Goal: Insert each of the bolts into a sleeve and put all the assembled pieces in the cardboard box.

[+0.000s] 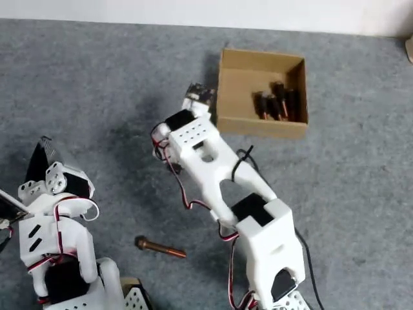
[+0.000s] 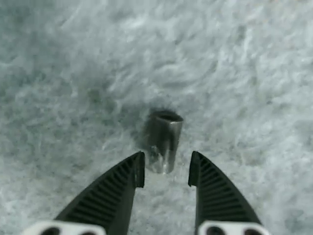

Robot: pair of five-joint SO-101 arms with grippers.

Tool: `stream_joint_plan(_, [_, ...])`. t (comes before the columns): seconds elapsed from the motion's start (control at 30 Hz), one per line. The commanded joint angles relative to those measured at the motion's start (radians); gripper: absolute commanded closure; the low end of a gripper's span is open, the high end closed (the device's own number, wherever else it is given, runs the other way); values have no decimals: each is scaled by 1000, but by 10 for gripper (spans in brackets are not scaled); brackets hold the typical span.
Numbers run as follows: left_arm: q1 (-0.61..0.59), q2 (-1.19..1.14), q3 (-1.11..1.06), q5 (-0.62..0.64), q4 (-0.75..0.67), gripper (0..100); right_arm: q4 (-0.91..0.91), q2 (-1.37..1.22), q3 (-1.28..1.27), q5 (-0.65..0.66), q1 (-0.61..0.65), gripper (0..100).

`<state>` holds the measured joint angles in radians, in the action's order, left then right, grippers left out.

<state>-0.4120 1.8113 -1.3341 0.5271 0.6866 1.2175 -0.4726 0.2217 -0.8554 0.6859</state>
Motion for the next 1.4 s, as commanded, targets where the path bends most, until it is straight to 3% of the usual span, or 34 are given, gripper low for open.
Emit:
stream_joint_plan(0.0, [-12,10,42,9,-26,993,-41,7,-4,-14,15,861])
stream_joint_plan(0.3, [-12,10,42,8,-26,993,-45,-208,-8,-15,-7,861])
stream_joint_plan(0.5, [-12,10,42,8,-26,993,-2,-214,13,-9,-1,861])
stream_joint_plan(0.6, [-12,10,42,8,-25,993,4,-214,13,-5,-7,925])
stream_joint_plan(0.67, [-12,10,42,8,-25,993,4,-211,13,52,-8,998])
stream_joint_plan(0.8, [-12,10,38,8,-25,993,35,-197,22,199,-2,994])
stream_joint_plan(1.1, [54,10,30,6,-29,993,286,82,239,222,-24,993])
stream_joint_plan(1.27, [59,8,93,9,-9,993,326,294,321,402,-28,993])
stream_joint_plan(1.37, [85,1,145,11,91,993,383,377,298,448,-71,993])
